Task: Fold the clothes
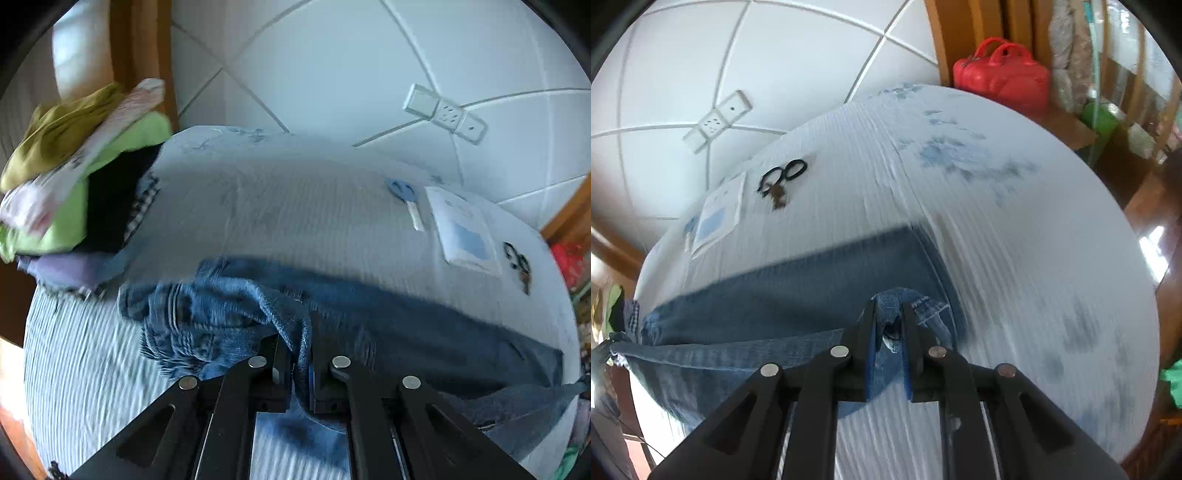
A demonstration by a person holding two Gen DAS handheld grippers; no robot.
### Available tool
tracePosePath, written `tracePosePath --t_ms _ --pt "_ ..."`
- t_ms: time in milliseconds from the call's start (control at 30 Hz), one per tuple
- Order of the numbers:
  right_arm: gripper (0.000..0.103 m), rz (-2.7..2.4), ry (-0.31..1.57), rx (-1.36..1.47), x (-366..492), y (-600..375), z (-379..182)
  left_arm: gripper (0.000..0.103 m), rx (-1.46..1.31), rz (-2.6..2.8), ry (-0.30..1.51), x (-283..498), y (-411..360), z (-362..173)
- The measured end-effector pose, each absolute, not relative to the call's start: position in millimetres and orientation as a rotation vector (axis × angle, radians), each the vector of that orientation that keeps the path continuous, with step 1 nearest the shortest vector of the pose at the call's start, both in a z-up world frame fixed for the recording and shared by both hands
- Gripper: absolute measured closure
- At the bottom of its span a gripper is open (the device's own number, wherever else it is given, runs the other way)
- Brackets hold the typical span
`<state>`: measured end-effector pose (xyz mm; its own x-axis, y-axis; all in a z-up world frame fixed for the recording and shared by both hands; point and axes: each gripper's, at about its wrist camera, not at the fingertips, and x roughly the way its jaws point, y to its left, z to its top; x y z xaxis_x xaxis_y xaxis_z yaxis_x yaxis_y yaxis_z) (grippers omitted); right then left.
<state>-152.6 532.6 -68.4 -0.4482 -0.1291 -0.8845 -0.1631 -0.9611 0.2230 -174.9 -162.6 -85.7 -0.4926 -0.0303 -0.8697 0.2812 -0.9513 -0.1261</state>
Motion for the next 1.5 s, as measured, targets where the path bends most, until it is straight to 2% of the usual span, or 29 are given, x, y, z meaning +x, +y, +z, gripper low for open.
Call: tracePosePath --t_ms 100,133,167,200,233,267,300,533,600,733,900,933,967,1000,1267,1367,1400,1500 --pt "0.088 2.595 0.443 -1.695 -199 532 -89 0.088 1.502 -2.482 0.374 -215 -157 -96" --pt "0.079 2.587 0.446 -1.712 -214 532 -96 0.087 1.494 -2.483 0.365 -218 -158 -93" --pt "0.067 2.587 0.449 -1.708 -224 533 -99 0.078 1.487 -2.485 0.357 -220 -159 -90" --pt "0.06 2.589 0.452 -1.7 -232 533 -102 0.066 1.479 -2.486 0.349 -223 -160 -87" --pt "0.05 2.596 0.456 -1.677 -235 534 -101 0.059 1.472 -2.488 0.34 -226 -161 -84" --pt "0.046 2.602 0.461 -1.652 -237 535 -100 0.043 1.464 -2.489 0.332 -228 -162 -81" --pt "0.045 2.608 0.462 -1.642 -234 535 -98 0.034 1.456 -2.49 0.324 -231 -162 -79" --pt "0.039 2.626 0.477 -1.597 -193 534 -90 0.028 1.396 -2.492 0.208 -213 -193 -49" --pt "0.037 2.615 0.504 -1.594 -174 535 -91 0.028 1.429 -2.459 0.149 -206 -199 -59" --pt "0.025 2.568 0.563 -1.596 -144 538 -99 0.028 1.5 -2.4 0.061 -185 -205 -93" --pt "0.025 2.539 0.613 -1.582 -124 536 -102 0.028 1.502 -2.391 0.027 -167 -203 -118" --pt "0.028 2.556 0.587 -1.592 -123 528 -98 0.028 1.496 -2.417 0.035 -164 -199 -117" --pt "0.039 2.576 0.557 -1.604 -122 520 -95 0.028 1.489 -2.442 0.043 -161 -195 -116" --pt "0.044 2.57 0.547 -1.615 -124 518 -98 0.028 1.49 -2.47 0.047 -160 -191 -116" --pt "0.045 2.488 0.489 -1.702 -146 513 -127 0.028 1.614 -2.436 -0.038 -182 -185 -155" --pt "0.046 2.456 0.467 -1.734 -155 511 -138 0.024 1.624 -2.342 -0.155 -190 -193 -174" --pt "0.047 2.445 0.46 -1.744 -157 511 -142 0.019 1.635 -2.334 -0.138 -193 -196 -179" --pt "0.047 2.423 0.475 -1.76 -162 512 -149 0.015 1.638 -2.323 -0.089 -200 -201 -178"
